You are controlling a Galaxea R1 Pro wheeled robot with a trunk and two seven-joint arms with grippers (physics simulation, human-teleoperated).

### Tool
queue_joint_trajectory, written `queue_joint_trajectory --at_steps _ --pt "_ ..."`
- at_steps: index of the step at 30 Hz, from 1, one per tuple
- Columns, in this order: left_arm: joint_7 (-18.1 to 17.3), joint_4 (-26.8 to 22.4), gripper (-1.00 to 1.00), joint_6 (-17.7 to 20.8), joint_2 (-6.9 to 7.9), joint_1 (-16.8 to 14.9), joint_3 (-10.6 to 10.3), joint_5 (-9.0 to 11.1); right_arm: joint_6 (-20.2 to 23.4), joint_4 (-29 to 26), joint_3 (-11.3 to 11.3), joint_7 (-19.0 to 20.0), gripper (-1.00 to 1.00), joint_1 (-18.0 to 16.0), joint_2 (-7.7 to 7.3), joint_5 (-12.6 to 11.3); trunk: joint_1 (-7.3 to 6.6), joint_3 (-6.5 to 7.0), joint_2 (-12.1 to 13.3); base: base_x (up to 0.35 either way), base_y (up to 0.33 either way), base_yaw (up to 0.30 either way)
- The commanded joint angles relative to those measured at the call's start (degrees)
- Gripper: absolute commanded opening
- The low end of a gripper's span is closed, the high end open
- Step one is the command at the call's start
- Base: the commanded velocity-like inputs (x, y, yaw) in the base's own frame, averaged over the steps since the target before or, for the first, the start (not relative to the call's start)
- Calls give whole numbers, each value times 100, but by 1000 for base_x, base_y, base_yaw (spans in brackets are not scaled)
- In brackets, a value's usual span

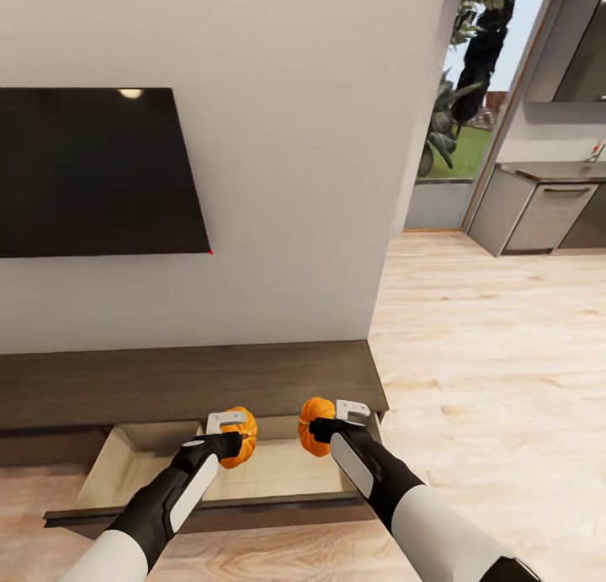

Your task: Place each of the two pumpkins and all three candles from the living room inside a cabinet in the living room (use any cabinet), then make sure every cabinet is closed, and position the cauldron so it is next to a table in the living room.

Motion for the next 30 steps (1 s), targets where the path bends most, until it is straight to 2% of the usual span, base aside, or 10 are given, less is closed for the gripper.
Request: queue_joint_trajectory --at_steps 1,7,26,30 --pt "57 -11 -100 11 10 -6 -34 56 16 -7 35 -48 -100 -7 -4 -43 4 -11 -12 49 0 0" --pt "61 -13 -100 1 8 0 -36 51 11 -5 39 -42 -100 -7 -4 -43 4 -11 -12 14 0 0" --pt "80 -16 -100 54 2 0 -21 74 55 -26 46 11 -100 -15 -30 -20 422 -352 -774 0 0 0" --pt "104 -53 -100 327 2 -4 12 81 73 -25 47 10 -100 -11 -30 -26 510 -424 -935 0 0 0"
